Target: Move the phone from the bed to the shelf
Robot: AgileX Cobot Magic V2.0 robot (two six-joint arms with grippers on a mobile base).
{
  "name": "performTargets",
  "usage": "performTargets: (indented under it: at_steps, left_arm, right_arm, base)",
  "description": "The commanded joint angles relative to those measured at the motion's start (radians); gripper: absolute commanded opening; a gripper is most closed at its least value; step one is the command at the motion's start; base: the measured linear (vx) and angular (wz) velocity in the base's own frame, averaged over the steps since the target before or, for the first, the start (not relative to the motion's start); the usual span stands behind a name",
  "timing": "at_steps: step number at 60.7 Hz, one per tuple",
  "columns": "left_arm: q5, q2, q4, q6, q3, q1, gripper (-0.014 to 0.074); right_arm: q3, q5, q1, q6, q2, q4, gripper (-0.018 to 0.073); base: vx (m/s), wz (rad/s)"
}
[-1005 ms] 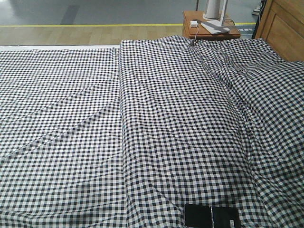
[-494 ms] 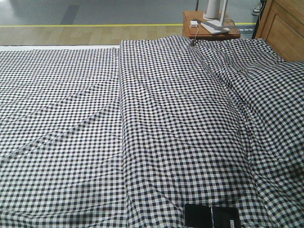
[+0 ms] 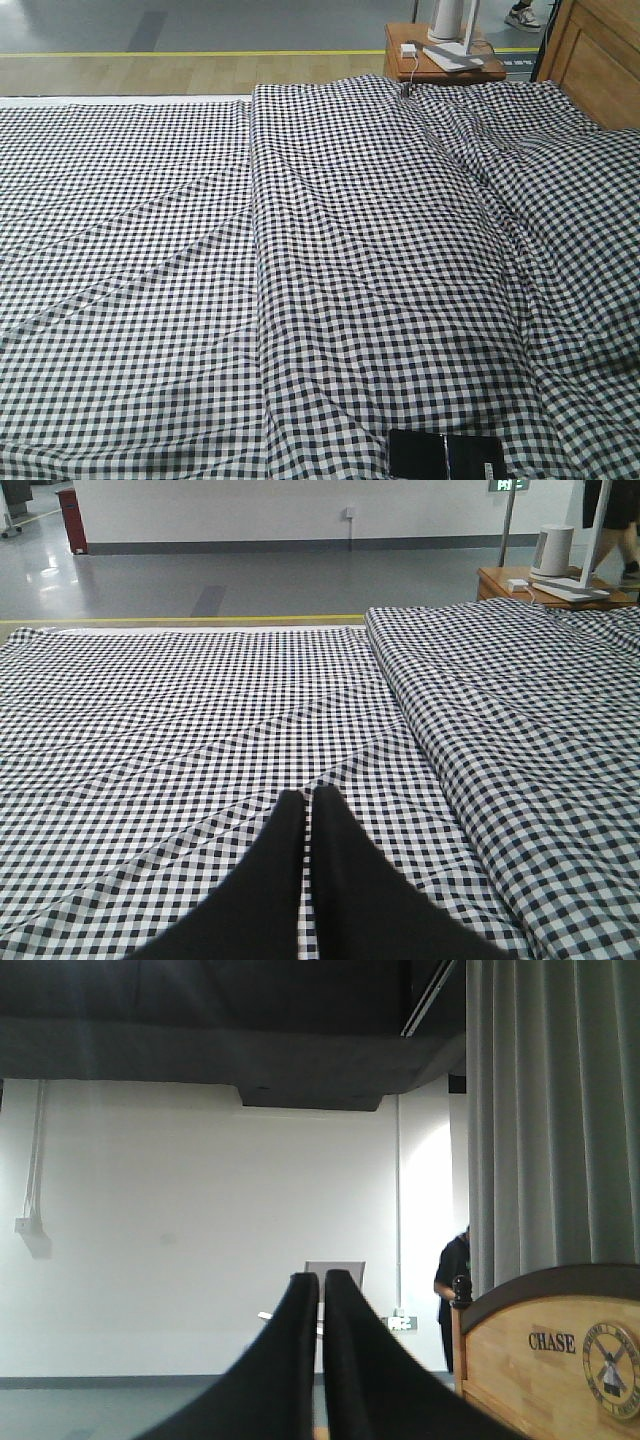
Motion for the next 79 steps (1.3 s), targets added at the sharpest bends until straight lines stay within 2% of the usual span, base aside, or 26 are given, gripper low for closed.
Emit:
performTargets:
  at_steps: [1, 18, 34, 45, 54, 71, 75, 79]
  left_arm:
    - [-0.074, -0.006, -0.009, -0.004, 0.003, -0.004, 0.0001]
    - [-0.074, -0.006, -0.009, -0.004, 0.003, -0.004, 0.0001]
    - [-0.074, -0.006, -0.009, -0.004, 0.003, -0.004, 0.0001]
    - [-0.074, -0.006, -0.009, -0.004, 0.003, -0.004, 0.0001]
    - [-0.074, -0.006, -0.009, -0.004, 0.003, -0.004, 0.0001]
    - [-0.074, -0.006, -0.009, -0.004, 0.003, -0.004, 0.0001]
    - [-0.074, -0.006, -0.009, -0.004, 0.003, -0.004, 0.0001]
    - [-0.074, -0.006, -0.009, -0.004, 0.003, -0.004, 0.0001]
  right_arm:
    - [-0.118, 0.011, -0.006, -0.011, 0.095, -0.012, -0.0004]
    - [-0.328, 0.207, -0.006, -0.011, 0.342, -0.012, -0.0004]
    - [-0.354, 0.263, -0.006, -0.01, 0.528, -0.012, 0.0001]
    - [-0.354, 0.291, -0.006, -0.008, 0.608, -0.012, 0.0049]
    - [-0.354, 0.293, -0.006, -0.007, 0.624, -0.012, 0.0184]
    - [-0.353, 0.291, -0.006, -0.007, 0.624, -0.012, 0.0624]
    - [-0.353, 0.291, -0.006, -0.007, 0.624, -0.012, 0.0695]
    - [-0.353, 0.291, -0.006, -0.007, 0.624, -0.012, 0.0729]
  base:
    - [0.0, 0.0]
    - [0.0, 0.0]
    - [0.0, 0.0]
    - [0.0, 0.0]
    - [0.0, 0.0]
    - [0.0, 0.0]
    - [0.0, 0.0]
    - [0.0, 0.0]
